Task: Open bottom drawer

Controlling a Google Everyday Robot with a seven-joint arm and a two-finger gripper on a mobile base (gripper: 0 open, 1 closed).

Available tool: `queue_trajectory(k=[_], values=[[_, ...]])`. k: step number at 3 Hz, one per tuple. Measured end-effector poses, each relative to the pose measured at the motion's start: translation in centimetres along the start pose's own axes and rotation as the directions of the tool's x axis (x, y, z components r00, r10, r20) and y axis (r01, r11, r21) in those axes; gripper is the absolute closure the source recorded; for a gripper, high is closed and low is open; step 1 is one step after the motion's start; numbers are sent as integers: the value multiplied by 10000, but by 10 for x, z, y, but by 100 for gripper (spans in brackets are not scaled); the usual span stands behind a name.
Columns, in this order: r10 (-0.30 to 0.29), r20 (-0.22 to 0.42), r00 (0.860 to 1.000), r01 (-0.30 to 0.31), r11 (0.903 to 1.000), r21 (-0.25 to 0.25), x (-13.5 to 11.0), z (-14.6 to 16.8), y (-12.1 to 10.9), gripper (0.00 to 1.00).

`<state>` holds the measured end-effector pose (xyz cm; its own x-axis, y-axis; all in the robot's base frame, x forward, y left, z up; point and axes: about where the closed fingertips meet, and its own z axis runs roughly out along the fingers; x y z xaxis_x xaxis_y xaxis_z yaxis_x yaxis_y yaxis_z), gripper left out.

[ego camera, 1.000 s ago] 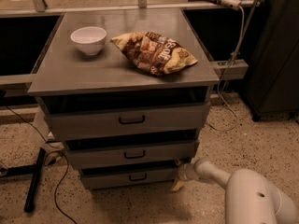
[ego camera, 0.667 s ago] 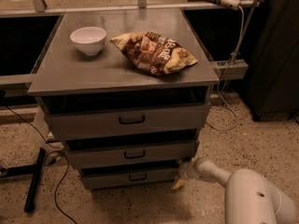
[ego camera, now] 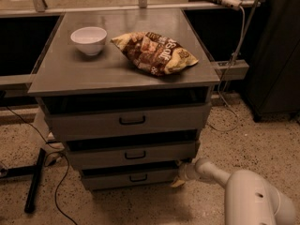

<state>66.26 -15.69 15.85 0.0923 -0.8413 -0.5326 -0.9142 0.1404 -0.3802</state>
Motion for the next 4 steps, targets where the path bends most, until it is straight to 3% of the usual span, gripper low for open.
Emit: queue_trajectory(k=[2,3,4], values=[[-2,1,10000,2,10000,0,-3,-4,-2,65],[-199,328,9993,196,9998,87,-10,-39,10,88],[307,387,9988,-328,9979,566,3,-96,51,100]])
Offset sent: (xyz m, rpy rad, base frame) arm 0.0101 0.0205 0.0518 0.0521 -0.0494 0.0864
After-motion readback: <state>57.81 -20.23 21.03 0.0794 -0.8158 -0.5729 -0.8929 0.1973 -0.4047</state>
